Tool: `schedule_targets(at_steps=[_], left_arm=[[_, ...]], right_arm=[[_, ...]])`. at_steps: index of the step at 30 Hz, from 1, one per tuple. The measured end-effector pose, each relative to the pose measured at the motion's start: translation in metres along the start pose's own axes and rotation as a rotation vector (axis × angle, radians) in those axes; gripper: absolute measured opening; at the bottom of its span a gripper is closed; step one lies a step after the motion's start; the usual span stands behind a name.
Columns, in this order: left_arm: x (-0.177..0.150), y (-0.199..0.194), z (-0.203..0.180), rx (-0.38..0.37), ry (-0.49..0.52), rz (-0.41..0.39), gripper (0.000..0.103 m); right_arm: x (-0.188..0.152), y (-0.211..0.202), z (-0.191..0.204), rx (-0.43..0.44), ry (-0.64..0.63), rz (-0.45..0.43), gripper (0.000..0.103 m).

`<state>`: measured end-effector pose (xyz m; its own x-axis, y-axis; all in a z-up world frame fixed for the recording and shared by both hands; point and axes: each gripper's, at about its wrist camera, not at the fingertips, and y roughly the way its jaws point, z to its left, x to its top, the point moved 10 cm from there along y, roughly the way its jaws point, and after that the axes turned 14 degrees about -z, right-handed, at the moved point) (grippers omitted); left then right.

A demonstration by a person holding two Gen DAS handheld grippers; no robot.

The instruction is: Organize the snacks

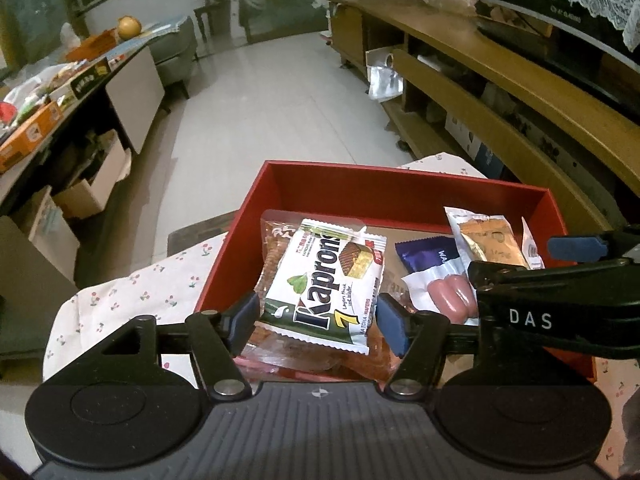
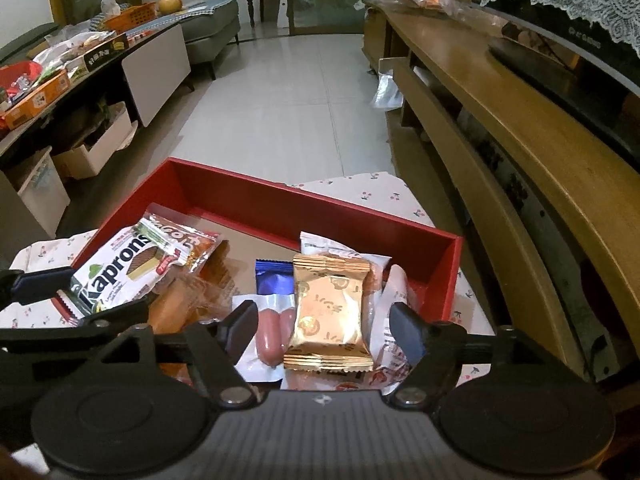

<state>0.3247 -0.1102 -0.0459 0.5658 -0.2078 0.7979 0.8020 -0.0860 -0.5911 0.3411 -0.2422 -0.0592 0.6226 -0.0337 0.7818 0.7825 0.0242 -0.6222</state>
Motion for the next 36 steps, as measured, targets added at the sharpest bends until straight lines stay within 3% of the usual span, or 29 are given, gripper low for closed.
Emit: schedule_targets(at_steps=[13,21,29,36], left_arm=[[0.010,-0.028,0.005,0.005,-0.025,-0.054,0.084],[0.003,-0.042,0.011,0.015,-0.043,-0.065,0.090],[-0.007,-0.061,0.020,0.035,-0.070,-0.075,0.103],[-0.020,-0.068,0.023,0.070,-0.032,-0.056,0.103]], right_arm=[[0.009,-0.027,-0.005,0.015,0.028,-0.040,0.103],[0.004,-0.052,-0.001,-0.009,0.013,-0.057,0.103],[-0.002,-0.075,0.000,0.009,0.060,-0.070,0.103],[-0.008,-0.087,0.009,0.031,0.051,-0.070,0.103]])
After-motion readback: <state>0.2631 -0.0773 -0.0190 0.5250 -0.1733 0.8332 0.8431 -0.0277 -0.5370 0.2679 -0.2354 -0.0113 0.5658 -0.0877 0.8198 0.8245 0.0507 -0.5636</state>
